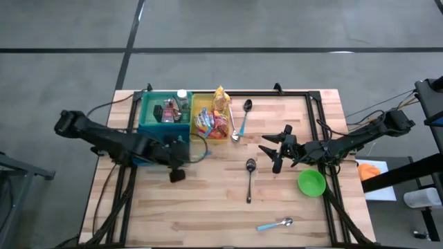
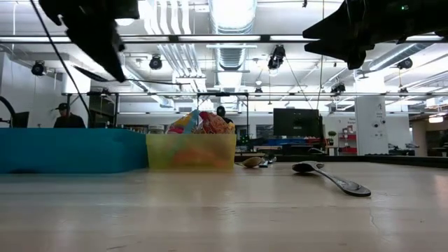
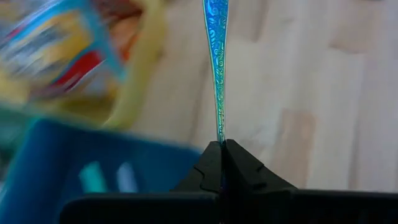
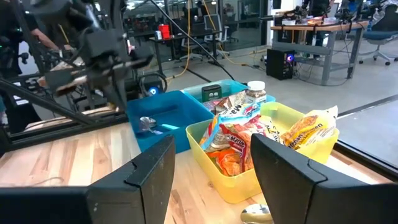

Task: Pick & Place Food Item
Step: Put the blue green spoon into the blue bin

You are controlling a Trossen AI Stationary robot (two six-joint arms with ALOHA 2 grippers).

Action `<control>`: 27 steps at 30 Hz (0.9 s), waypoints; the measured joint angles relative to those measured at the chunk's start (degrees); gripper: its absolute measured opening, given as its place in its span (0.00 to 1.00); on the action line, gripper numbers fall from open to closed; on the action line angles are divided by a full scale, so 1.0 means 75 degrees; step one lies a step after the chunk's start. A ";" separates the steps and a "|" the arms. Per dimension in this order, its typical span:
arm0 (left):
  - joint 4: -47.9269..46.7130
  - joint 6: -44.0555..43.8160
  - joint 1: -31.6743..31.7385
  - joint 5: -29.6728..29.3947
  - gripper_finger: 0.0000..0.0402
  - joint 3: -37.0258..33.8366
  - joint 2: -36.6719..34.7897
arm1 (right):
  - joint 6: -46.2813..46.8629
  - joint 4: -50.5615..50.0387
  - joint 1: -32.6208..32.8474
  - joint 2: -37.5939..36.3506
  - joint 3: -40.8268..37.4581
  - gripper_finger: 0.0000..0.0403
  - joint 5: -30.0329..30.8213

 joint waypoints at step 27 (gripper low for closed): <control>-0.2053 -0.3864 0.0000 -0.1289 0.00 -0.2239 -0.1197 | -0.0001 0.0005 -0.0001 0.0000 0.0000 0.51 0.0000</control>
